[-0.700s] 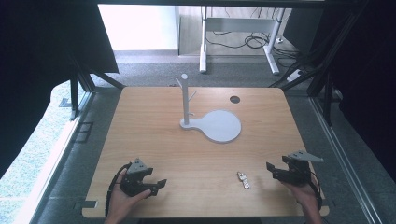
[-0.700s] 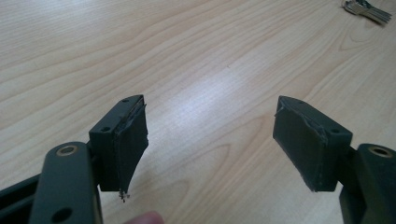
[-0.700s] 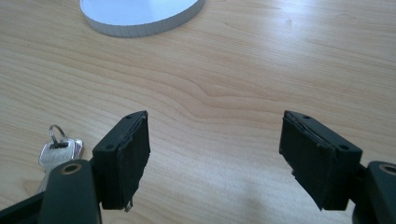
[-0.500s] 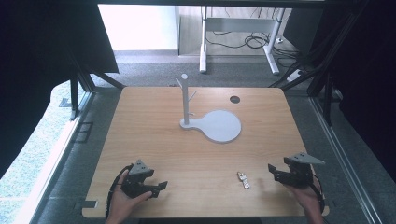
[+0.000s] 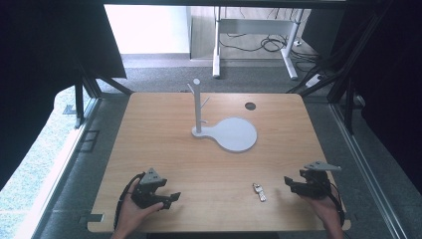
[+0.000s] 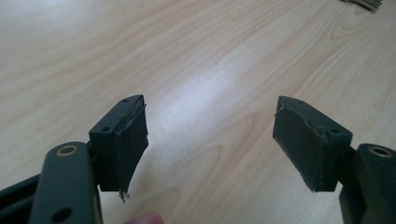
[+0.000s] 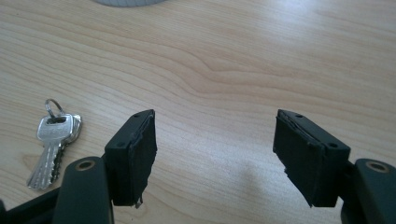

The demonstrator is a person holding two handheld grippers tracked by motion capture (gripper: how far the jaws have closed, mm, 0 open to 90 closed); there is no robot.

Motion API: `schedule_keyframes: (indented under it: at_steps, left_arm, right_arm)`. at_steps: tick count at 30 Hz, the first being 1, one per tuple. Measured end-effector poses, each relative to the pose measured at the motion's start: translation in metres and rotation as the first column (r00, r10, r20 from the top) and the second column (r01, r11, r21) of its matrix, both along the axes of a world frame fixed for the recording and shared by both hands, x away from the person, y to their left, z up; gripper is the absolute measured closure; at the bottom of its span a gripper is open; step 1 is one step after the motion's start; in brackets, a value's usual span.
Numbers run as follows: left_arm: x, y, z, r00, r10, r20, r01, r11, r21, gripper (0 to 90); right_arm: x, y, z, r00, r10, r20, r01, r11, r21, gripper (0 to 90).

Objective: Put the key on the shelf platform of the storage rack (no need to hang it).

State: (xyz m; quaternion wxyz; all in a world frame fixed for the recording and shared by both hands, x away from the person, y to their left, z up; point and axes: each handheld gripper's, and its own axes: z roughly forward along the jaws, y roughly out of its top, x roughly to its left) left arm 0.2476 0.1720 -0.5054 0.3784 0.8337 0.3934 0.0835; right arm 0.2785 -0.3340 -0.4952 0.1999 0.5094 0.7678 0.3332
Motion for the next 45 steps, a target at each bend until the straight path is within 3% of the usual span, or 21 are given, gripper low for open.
schedule_keyframes:
  at_steps: [4,6,12,18,28,29,31,32,35,39,42,44,45]
  left_arm:
    - [0.002,0.002,0.006,1.0000,0.009,0.002,-0.009,0.9991,-0.040,26.6]
    - [-0.002,0.004,0.007,0.9995,0.029,0.011,-0.029,0.9994,-0.018,26.7]
    - [-0.006,0.005,0.007,0.9988,0.045,0.016,-0.045,0.9989,-0.012,26.5]
    - [-0.003,0.002,0.006,0.9992,0.039,0.011,-0.039,0.9992,-0.007,26.5]
    - [-0.002,-0.002,0.005,0.9997,0.020,0.015,-0.021,0.9998,0.008,26.1]
    - [-0.002,-0.002,0.005,0.9997,0.022,0.013,-0.022,0.9997,0.009,26.0]
    - [-0.003,-0.004,0.005,0.9998,0.016,0.016,-0.016,0.9997,0.020,25.9]
    - [-0.005,-0.005,0.005,0.9997,0.016,0.017,-0.017,0.9996,0.023,25.8]
    - [-0.007,-0.004,0.007,0.9997,0.007,0.022,-0.008,0.9999,0.015,25.6]
    - [-0.008,-0.001,0.005,0.9994,0.030,0.019,-0.030,0.9992,0.028,25.6]
    - [-0.007,-0.001,0.003,0.9991,0.041,0.012,-0.041,0.9988,0.028,25.7]
    - [-0.006,-0.001,0.003,0.9991,0.041,0.009,-0.042,0.9988,0.027,25.8]
    - [-0.006,-0.002,0.002,0.9992,0.040,0.007,-0.040,0.9989,0.025,25.8]
  right_arm:
    - [-0.001,0.001,0.003,0.9997,0.018,0.017,-0.019,0.9992,0.035,33.3]
    - [-0.003,0.001,0.001,0.9993,0.035,0.012,-0.035,0.9985,0.041,33.8]
    - [-0.004,-0.002,-0.003,0.9989,0.046,0.001,-0.046,0.9969,0.064,33.8]
    - [-0.002,0.001,0.005,0.9972,0.075,0.004,-0.075,0.9950,0.067,37.6]
    - [0.004,0.017,0.030,0.9889,0.141,-0.048,-0.143,0.9886,-0.046,41.8]
    - [0.005,0.020,0.031,0.9839,0.157,-0.084,-0.160,0.9866,-0.031,42.6]
    - [0.007,0.021,0.030,0.9820,0.160,-0.101,-0.163,0.9862,-0.027,43.1]
    - [0.011,0.021,0.027,0.9762,0.166,-0.140,-0.170,0.9852,-0.020,44.0]
    - [0.015,0.022,0.024,0.9724,0.165,-0.165,-0.172,0.9846,-0.029,45.2]
    - [0.025,0.031,0.026,0.9622,0.172,-0.211,-0.183,0.9825,-0.033,48.6]
    - [0.031,0.044,0.032,0.9525,0.188,-0.240,-0.206,0.9772,-0.053,50.5]
    - [0.036,0.057,0.037,0.9404,0.221,-0.259,-0.244,0.9679,-0.061,52.4]
    - [0.036,0.057,0.037,0.9404,0.221,-0.259,-0.244,0.9679,-0.061,52.4]
